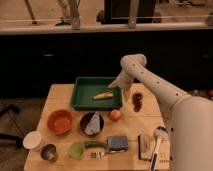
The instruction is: Place banana in red bowl
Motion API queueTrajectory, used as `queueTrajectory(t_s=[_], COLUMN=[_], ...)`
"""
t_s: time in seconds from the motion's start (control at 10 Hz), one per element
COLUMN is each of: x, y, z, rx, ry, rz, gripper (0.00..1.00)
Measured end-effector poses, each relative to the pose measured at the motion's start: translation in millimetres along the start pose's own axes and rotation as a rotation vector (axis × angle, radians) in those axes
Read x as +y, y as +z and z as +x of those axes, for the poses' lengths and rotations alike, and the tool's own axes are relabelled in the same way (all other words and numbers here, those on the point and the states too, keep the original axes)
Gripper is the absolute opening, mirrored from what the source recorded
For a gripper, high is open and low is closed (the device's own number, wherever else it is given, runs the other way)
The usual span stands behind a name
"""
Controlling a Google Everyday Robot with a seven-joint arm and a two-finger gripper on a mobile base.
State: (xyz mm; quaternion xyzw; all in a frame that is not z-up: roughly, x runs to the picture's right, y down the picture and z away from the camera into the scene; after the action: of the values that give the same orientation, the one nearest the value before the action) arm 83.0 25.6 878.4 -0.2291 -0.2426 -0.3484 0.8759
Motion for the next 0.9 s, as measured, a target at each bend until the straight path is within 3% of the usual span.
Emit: queueTrajectory(t_s=[0.4, 0.9], x=[-30, -34], y=[12, 32], z=[-19, -4], rx=[-0.014, 0.011], ry=[0.069, 0.233], rz=[0.027, 0.046], gripper=[0.80, 0.80])
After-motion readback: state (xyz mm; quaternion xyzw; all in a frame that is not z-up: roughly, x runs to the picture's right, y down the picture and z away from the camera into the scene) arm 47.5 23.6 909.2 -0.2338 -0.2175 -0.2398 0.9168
